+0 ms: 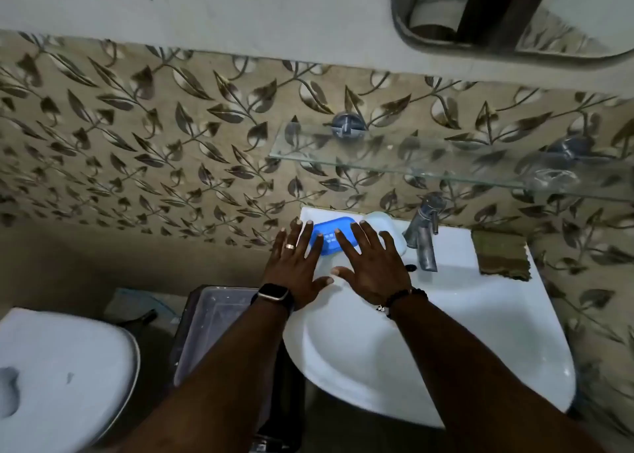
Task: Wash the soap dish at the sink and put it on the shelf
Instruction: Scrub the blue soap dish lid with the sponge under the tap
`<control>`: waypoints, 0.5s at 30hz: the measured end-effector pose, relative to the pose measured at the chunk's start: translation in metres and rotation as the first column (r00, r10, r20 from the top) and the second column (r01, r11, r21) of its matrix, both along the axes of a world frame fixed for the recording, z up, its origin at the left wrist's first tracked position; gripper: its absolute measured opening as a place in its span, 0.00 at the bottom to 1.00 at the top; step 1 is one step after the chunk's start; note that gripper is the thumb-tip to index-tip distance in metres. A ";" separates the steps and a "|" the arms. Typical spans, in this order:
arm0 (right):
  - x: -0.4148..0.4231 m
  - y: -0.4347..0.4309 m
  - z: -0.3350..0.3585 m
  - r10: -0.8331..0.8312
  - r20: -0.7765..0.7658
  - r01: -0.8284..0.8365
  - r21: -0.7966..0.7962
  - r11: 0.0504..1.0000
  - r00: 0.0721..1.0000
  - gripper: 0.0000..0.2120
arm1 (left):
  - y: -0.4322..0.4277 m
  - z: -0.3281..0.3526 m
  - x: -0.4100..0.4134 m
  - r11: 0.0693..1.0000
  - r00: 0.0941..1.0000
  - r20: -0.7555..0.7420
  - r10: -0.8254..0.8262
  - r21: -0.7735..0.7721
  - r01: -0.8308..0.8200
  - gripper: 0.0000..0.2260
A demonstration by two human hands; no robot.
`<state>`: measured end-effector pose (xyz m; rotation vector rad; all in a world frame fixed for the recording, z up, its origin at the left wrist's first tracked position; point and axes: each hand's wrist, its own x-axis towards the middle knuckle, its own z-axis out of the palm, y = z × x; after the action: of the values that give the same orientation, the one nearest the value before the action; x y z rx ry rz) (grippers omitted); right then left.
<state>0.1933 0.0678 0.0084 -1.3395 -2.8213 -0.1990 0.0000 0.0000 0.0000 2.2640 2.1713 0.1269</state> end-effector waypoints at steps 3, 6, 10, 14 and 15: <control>0.000 0.012 -0.009 -0.031 0.051 0.029 0.046 0.999 0.998 0.29 | 0.016 -0.005 0.005 0.999 0.996 -0.080 -0.027 -0.027 0.025 0.30; -0.002 0.014 -0.018 -0.038 0.089 0.030 0.089 0.996 0.995 0.24 | 0.026 -0.007 0.010 1.000 0.997 -0.077 -0.021 -0.020 0.019 0.21; -0.004 0.018 -0.018 0.001 0.083 -0.017 0.191 0.981 0.997 0.24 | 0.036 -0.004 0.011 1.000 1.000 -0.013 0.015 -0.002 -0.015 0.17; -0.010 0.025 -0.020 0.020 0.043 -0.031 0.271 0.962 0.999 0.16 | 0.042 -0.001 0.011 0.999 0.999 0.034 0.028 0.015 -0.028 0.15; -0.010 0.027 -0.019 0.030 0.040 -0.040 0.290 0.956 0.999 0.15 | 0.043 0.000 0.010 1.000 0.999 0.031 0.016 0.026 -0.017 0.14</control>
<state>0.1829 0.0951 -0.0101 -1.2309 -2.7032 -0.6159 0.0099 0.0429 0.0004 2.2419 2.1868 0.1904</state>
